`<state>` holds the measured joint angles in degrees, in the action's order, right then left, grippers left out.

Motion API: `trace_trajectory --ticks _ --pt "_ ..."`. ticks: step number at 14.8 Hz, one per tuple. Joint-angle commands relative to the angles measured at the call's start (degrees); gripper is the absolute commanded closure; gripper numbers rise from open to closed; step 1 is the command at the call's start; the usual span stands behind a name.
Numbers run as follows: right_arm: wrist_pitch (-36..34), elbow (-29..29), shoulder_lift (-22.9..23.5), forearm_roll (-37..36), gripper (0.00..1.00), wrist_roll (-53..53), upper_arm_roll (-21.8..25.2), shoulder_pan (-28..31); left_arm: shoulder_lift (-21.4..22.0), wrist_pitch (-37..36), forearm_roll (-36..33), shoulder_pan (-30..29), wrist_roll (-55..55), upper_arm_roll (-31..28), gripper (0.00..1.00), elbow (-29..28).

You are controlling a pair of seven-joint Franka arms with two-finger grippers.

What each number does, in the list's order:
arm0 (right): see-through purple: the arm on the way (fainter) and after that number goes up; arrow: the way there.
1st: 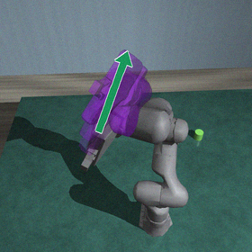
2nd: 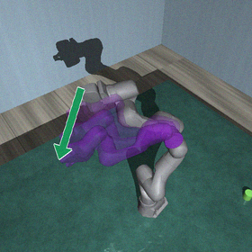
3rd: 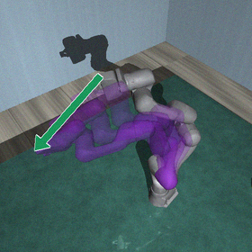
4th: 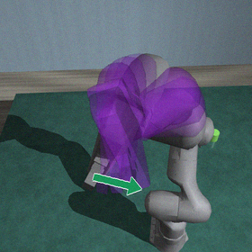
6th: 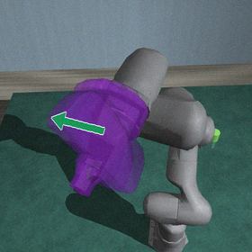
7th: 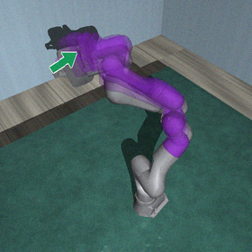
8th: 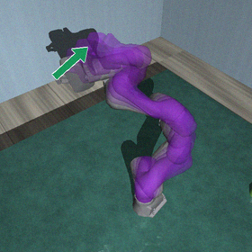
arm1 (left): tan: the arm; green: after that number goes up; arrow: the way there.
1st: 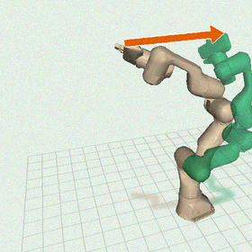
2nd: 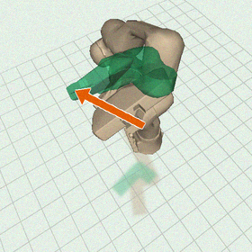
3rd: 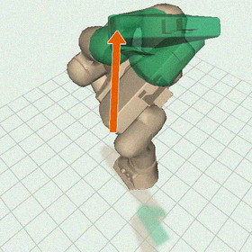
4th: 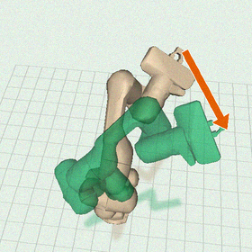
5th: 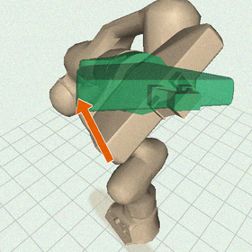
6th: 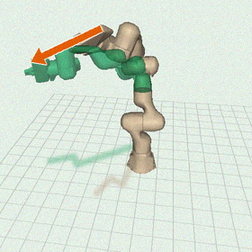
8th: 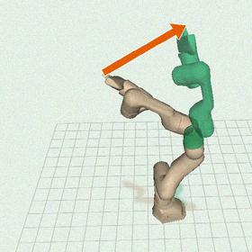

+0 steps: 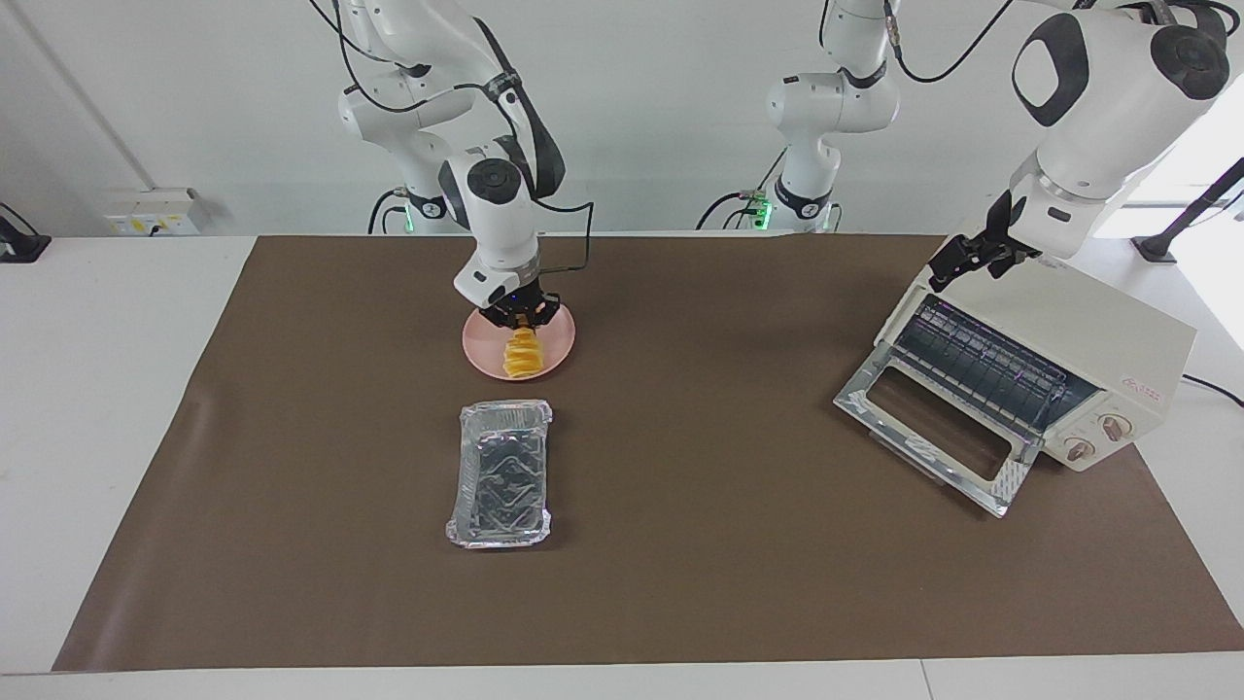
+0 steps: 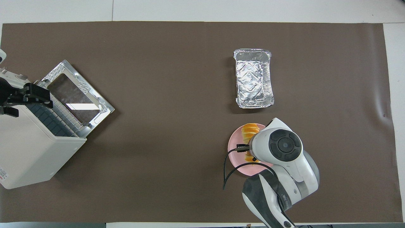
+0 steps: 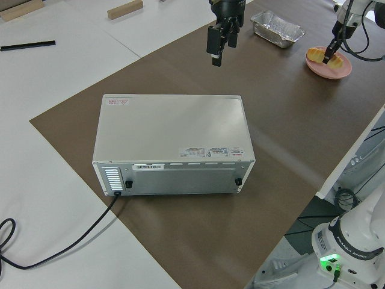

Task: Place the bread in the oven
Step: 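Grasp the stack of orange bread slices with the right gripper, then lift the bread and carry it over the foil tray with the right gripper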

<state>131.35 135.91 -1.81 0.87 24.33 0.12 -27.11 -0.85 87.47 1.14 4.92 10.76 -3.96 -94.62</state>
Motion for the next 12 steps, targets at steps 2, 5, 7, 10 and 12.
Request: trace_trajectory --ticks 2,5,7,10,12 --pt "-13.82 -14.32 1.45 0.36 1.0 -0.07 -0.03 2.5 1.29 0.69 0.62 -0.26 -0.3 0.0 0.0 -1.18" --pt "-16.04 -24.43 5.75 0.36 1.0 -4.18 0.05 5.39 1.29 0.69 0.62 -0.26 -0.3 0.0 0.0 -1.18" --pt "-15.69 -29.19 8.38 0.97 1.0 -9.71 0.05 8.55 1.29 0.69 0.62 -0.26 -0.3 0.0 0.0 -1.18" --pt "-14.81 -35.69 14.53 4.14 1.0 -13.43 0.23 9.71 1.29 0.69 0.62 -0.26 -0.3 0.0 0.0 -1.18" --pt "-15.16 -41.31 20.06 3.88 1.0 -13.95 0.32 9.71 1.29 0.69 0.62 -0.26 -0.3 0.0 0.0 -1.18"
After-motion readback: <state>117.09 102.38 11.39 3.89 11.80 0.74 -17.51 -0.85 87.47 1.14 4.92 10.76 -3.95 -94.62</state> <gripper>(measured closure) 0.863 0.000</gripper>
